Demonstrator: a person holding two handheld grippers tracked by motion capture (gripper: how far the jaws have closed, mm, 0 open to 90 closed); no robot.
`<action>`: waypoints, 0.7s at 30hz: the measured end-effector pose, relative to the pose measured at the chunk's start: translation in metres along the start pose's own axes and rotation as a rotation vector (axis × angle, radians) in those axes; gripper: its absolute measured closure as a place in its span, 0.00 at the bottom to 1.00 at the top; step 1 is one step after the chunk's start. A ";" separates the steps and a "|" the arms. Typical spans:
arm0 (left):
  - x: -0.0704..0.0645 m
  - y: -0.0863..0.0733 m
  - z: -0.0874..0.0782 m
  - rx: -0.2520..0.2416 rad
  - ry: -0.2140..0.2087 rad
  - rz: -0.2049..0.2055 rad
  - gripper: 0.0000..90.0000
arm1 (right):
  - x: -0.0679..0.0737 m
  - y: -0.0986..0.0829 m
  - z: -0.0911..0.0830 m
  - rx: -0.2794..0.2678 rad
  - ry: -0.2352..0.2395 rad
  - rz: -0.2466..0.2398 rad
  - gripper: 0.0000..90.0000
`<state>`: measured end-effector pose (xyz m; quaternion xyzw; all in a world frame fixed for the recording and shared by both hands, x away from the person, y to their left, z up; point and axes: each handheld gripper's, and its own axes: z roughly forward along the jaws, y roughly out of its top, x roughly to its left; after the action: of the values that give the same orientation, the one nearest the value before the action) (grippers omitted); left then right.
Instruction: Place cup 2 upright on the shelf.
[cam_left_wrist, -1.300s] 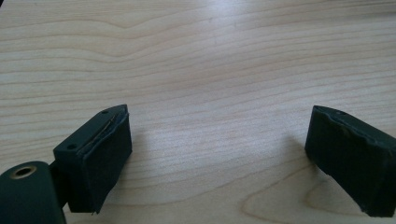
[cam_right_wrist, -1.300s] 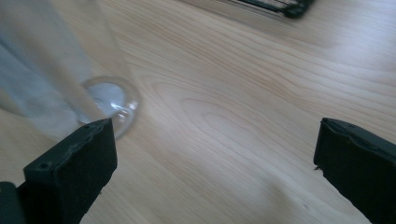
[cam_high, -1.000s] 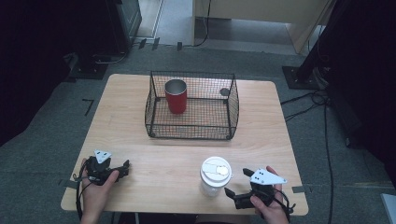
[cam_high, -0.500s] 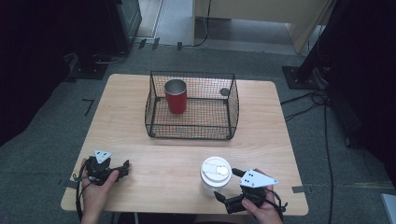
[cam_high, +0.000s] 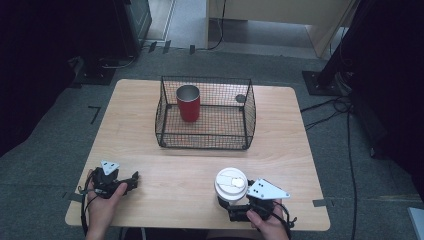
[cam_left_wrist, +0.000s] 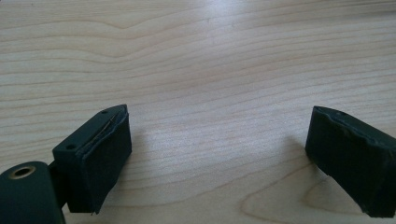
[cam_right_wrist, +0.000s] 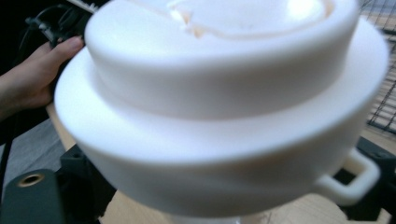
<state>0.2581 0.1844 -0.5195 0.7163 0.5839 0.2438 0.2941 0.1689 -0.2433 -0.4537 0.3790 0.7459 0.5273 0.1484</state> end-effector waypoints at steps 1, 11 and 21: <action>0.000 0.000 0.000 0.000 0.000 0.000 0.09 | 0.000 0.000 0.000 0.000 0.000 0.000 0.13; 0.000 0.000 0.000 0.001 -0.001 0.005 0.09 | 0.009 -0.001 0.008 -0.023 -0.040 -0.028 0.05; 0.000 0.000 0.000 0.001 -0.001 0.006 0.09 | 0.013 0.000 0.012 -0.059 -0.067 -0.037 0.08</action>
<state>0.2580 0.1842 -0.5194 0.7183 0.5818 0.2438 0.2935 0.1677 -0.2257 -0.4568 0.3779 0.7315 0.5333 0.1941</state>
